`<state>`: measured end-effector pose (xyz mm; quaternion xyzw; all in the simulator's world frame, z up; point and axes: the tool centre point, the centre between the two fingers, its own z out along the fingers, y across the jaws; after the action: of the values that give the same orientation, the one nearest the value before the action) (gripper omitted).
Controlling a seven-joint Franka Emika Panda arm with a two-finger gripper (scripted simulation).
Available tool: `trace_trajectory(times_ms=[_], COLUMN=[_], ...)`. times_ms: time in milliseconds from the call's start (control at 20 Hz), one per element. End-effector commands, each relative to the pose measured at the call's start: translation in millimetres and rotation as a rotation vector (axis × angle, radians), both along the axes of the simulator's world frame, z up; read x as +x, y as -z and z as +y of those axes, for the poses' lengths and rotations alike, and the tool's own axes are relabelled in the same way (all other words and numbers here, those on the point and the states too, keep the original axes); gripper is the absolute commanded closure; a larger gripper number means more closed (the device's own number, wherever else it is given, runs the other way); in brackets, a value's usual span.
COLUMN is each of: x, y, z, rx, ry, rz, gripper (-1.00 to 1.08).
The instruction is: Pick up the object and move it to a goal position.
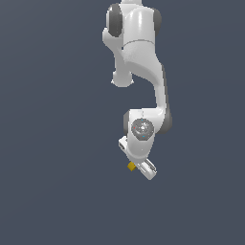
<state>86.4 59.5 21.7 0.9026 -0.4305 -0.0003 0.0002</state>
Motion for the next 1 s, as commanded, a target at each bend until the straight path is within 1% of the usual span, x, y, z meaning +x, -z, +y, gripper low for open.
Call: trace_trajectory(times_ms=[0,550,950], x=[0.3,-1.2,-12.3], y=[-0.2,-2.7,-25.6], z=[0.2,-1.6,-17.8], rx=[0.000,0.000,0.000], ry=[0.000,0.000,0.000], rz=[-0.001,0.000,0.000], gripper=[1.08,1.08,1.08])
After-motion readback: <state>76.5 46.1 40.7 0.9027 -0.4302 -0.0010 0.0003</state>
